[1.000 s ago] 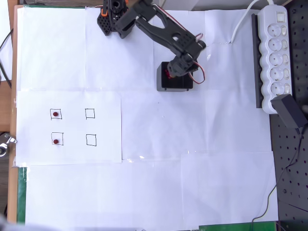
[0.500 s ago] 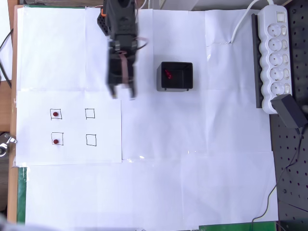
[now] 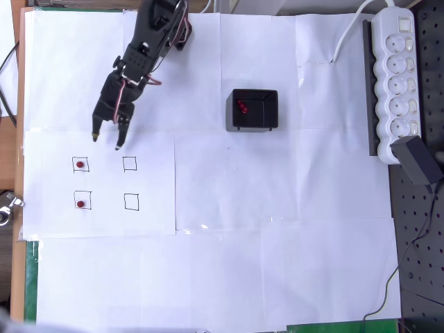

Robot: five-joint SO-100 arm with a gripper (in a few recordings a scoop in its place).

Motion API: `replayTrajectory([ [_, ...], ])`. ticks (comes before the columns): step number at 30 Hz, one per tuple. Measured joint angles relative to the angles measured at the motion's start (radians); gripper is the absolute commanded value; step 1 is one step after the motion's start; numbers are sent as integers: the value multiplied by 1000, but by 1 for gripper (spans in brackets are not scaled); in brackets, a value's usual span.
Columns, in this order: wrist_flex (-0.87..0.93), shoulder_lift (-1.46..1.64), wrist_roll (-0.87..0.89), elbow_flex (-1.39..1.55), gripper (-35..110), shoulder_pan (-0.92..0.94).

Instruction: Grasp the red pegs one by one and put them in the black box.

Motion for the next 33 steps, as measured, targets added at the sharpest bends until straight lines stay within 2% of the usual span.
replayTrajectory([
  [5, -126, 143, -74, 5, 23, 20],
  [16, -252, 359, -229, 104, 22, 11],
  [21, -278, 430, -281, 184, 22, 11],
  [33, -291, 555, -282, 314, 22, 28],
])
